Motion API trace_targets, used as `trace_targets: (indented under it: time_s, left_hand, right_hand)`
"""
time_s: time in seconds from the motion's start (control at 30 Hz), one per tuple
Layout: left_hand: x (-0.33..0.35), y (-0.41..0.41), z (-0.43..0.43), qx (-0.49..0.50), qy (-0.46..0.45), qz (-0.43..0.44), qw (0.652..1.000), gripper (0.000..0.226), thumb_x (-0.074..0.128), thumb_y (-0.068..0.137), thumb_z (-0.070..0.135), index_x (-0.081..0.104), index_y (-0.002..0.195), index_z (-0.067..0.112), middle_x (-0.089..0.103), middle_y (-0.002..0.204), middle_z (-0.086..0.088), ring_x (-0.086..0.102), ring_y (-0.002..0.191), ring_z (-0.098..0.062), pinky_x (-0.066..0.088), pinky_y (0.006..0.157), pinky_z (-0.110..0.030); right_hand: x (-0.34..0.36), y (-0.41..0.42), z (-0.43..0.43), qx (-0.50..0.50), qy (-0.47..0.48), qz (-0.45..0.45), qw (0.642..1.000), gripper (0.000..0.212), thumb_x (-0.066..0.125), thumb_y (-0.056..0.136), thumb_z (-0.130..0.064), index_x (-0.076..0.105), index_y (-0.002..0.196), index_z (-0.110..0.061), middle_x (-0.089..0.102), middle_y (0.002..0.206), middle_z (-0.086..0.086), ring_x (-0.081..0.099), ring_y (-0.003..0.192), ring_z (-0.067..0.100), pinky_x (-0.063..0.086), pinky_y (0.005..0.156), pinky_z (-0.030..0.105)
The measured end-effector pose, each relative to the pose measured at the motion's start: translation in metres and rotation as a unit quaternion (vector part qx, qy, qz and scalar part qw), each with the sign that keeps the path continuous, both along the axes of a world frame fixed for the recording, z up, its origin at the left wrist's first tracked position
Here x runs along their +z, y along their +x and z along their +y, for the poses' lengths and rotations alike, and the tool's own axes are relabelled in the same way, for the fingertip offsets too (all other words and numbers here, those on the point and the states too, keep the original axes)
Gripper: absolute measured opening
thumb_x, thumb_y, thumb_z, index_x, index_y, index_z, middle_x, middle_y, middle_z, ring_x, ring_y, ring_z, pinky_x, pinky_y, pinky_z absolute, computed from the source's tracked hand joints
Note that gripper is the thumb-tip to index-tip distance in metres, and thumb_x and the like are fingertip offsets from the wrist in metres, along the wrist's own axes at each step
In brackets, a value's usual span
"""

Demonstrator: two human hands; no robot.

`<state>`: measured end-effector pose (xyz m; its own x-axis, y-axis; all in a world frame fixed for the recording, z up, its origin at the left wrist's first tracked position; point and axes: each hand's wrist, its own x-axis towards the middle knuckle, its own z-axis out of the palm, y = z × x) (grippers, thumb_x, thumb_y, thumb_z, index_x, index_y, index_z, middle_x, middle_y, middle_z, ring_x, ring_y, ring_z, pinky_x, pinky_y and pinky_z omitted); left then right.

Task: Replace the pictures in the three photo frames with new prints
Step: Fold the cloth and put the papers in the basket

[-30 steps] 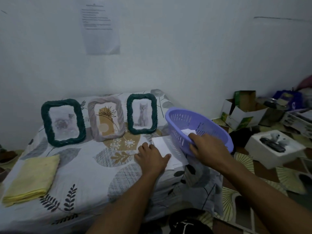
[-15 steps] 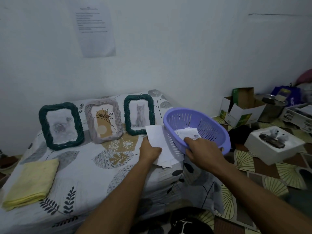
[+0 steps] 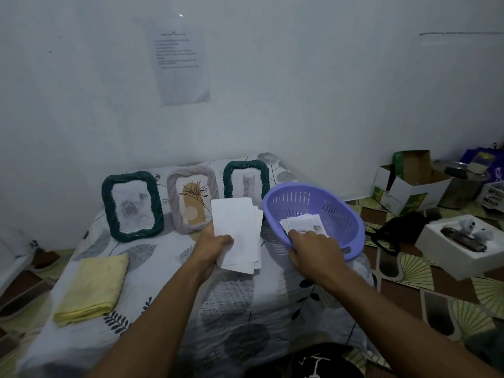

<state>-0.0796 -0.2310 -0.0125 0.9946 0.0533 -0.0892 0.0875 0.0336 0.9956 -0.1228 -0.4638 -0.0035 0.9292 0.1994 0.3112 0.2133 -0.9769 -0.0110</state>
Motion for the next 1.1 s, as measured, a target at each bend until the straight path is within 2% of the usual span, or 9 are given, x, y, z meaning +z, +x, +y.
trace_targets:
  time_s: [0.13,0.2,0.3,0.4,0.5,0.67,0.83,0.97,1.1]
  left_hand:
    - [0.004,-0.008,0.014,-0.018,0.0,-0.029,0.999,0.049,0.061,0.079,-0.014,0.055,0.121,0.011,0.065,0.119,-0.01,0.061,0.107,-0.03,0.053,0.091,-0.046]
    - [0.008,-0.012,0.02,-0.021,0.002,-0.055,0.998,0.051,0.064,0.078,-0.013,0.056,0.12,0.015,0.067,0.117,-0.007,0.062,0.106,-0.027,0.054,0.088,-0.043]
    - [0.015,-0.016,0.032,-0.016,0.016,-0.104,0.994,0.054,0.068,0.079,-0.007,0.057,0.117,0.03,0.068,0.112,0.003,0.064,0.102,-0.016,0.055,0.081,-0.034]
    - [0.014,-0.024,0.042,-0.029,0.08,-0.123,0.989,0.059,0.067,0.081,-0.002,0.051,0.118,0.041,0.065,0.112,0.011,0.061,0.1,-0.004,0.054,0.073,-0.02]
    - [-0.004,-0.032,0.048,-0.026,0.111,-0.12,0.986,0.06,0.061,0.083,-0.007,0.045,0.113,0.043,0.059,0.111,0.013,0.056,0.098,0.004,0.05,0.063,-0.009]
    - [-0.022,-0.033,0.055,0.009,0.085,-0.12,0.989,0.042,0.051,0.096,0.008,0.041,0.124,0.038,0.056,0.118,0.009,0.055,0.106,-0.005,0.055,0.068,-0.02]
    - [-0.024,-0.027,0.049,0.027,0.123,-0.119,0.985,0.041,0.043,0.099,0.01,0.036,0.135,0.028,0.056,0.118,0.008,0.054,0.107,-0.004,0.048,0.076,-0.018]
    - [-0.021,-0.027,0.047,0.079,0.162,-0.116,0.977,0.03,0.054,0.094,0.011,0.04,0.119,0.019,0.056,0.113,0.001,0.058,0.103,-0.02,0.052,0.088,-0.04]
    - [-0.02,-0.035,0.048,0.187,0.292,-0.215,0.913,0.028,0.064,0.085,0.005,0.048,0.104,0.017,0.05,0.104,0.004,0.052,0.094,-0.013,0.046,0.08,-0.025]
  right_hand:
    - [0.007,0.002,0.009,0.03,0.018,-0.039,0.999,0.035,0.049,0.087,-0.044,0.053,0.114,-0.022,0.064,0.106,0.0,0.058,0.094,0.024,0.043,0.079,0.037]
    - [0.013,0.005,0.026,0.09,0.15,-0.036,0.984,0.04,0.055,0.089,-0.037,0.054,0.124,-0.018,0.06,0.12,0.001,0.054,0.107,0.022,0.042,0.089,0.036]
    - [0.022,0.012,0.066,0.117,0.416,0.029,0.901,0.048,0.064,0.089,-0.021,0.048,0.134,-0.016,0.059,0.124,-0.002,0.055,0.112,0.013,0.045,0.094,0.028]
    - [0.019,0.019,0.099,0.081,0.564,0.093,0.817,0.038,0.06,0.09,-0.006,0.053,0.127,-0.015,0.066,0.117,0.002,0.062,0.105,0.014,0.051,0.083,0.021]
    - [0.0,0.018,0.118,0.057,0.595,0.117,0.793,0.031,0.054,0.092,-0.001,0.059,0.118,-0.017,0.067,0.112,0.001,0.062,0.102,0.015,0.051,0.08,0.021]
    - [-0.02,0.016,0.127,0.055,0.587,0.12,0.798,0.029,0.048,0.094,-0.004,0.064,0.112,-0.02,0.067,0.111,-0.002,0.062,0.103,0.016,0.055,0.085,0.038]
    - [-0.022,0.022,0.127,0.055,0.54,0.074,0.837,0.026,0.051,0.096,-0.01,0.071,0.111,-0.017,0.068,0.103,-0.007,0.06,0.093,0.009,0.047,0.072,0.017]
    - [-0.021,0.024,0.126,0.037,0.556,0.072,0.827,0.023,0.057,0.093,-0.009,0.073,0.107,-0.017,0.072,0.094,-0.006,0.063,0.079,0.008,0.054,0.07,0.029]
    - [-0.018,0.024,0.124,0.01,0.594,0.101,0.798,0.023,0.054,0.093,-0.008,0.074,0.097,-0.02,0.073,0.09,-0.006,0.067,0.083,0.016,0.056,0.073,0.037]
